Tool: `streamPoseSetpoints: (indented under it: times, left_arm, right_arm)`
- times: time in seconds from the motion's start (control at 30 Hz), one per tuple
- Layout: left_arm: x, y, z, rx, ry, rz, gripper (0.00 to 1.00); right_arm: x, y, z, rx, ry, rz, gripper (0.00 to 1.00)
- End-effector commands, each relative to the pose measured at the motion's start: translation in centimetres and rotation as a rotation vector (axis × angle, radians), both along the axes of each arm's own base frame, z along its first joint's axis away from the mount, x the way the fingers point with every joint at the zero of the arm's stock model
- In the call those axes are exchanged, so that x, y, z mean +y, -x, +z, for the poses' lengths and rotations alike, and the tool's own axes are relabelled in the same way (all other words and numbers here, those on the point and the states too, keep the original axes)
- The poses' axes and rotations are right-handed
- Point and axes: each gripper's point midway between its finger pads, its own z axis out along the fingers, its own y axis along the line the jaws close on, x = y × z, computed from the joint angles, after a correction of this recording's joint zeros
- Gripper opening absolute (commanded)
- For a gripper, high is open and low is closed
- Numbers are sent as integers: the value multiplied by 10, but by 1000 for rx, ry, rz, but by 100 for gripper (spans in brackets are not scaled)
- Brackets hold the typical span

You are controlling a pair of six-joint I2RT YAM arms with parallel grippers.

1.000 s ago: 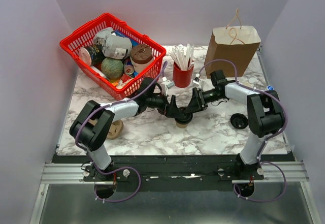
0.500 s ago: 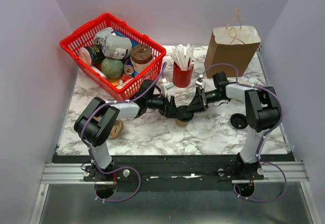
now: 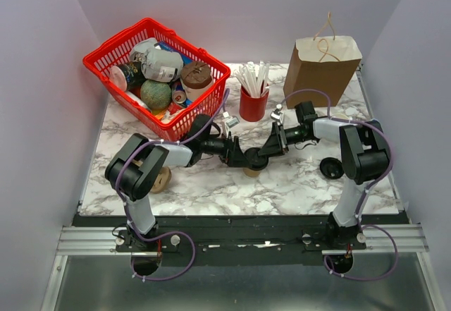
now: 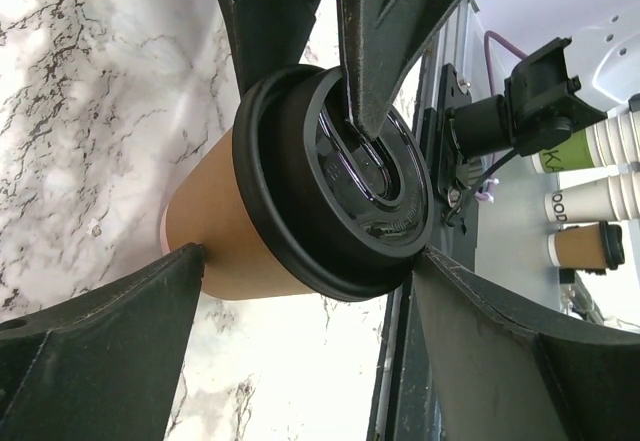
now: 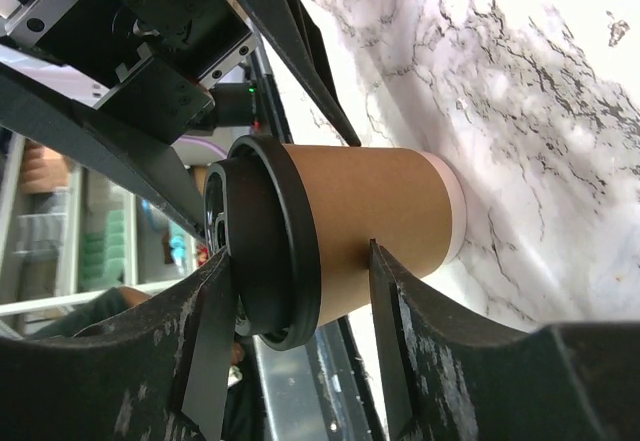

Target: Pack the takeout coffee

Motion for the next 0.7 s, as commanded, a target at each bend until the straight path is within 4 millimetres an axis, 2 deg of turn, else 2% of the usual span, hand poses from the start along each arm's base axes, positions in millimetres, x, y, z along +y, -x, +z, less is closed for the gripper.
streamPoseSetpoints:
  times: [0.0, 0.07, 0.17, 0.3, 0.67]
  left_arm:
    - [13, 17, -46, 51, -84, -9, 90]
    - [16, 20, -50, 50, -94, -11, 90]
    - [21, 21, -61, 37, -127, -6, 90]
    - [30, 21, -76, 44, -171, 11, 89]
    - [52, 11, -120, 72, -357, 99, 85]
  right_arm:
    - [6, 20, -17, -48, 102, 50, 56]
    - [12, 26, -15, -84, 115, 73, 56]
    - [13, 30, -26, -81, 171, 80, 56]
    - [7, 33, -44, -50, 246, 64, 55]
    - [-5, 37, -70, -71, 388, -33, 50]
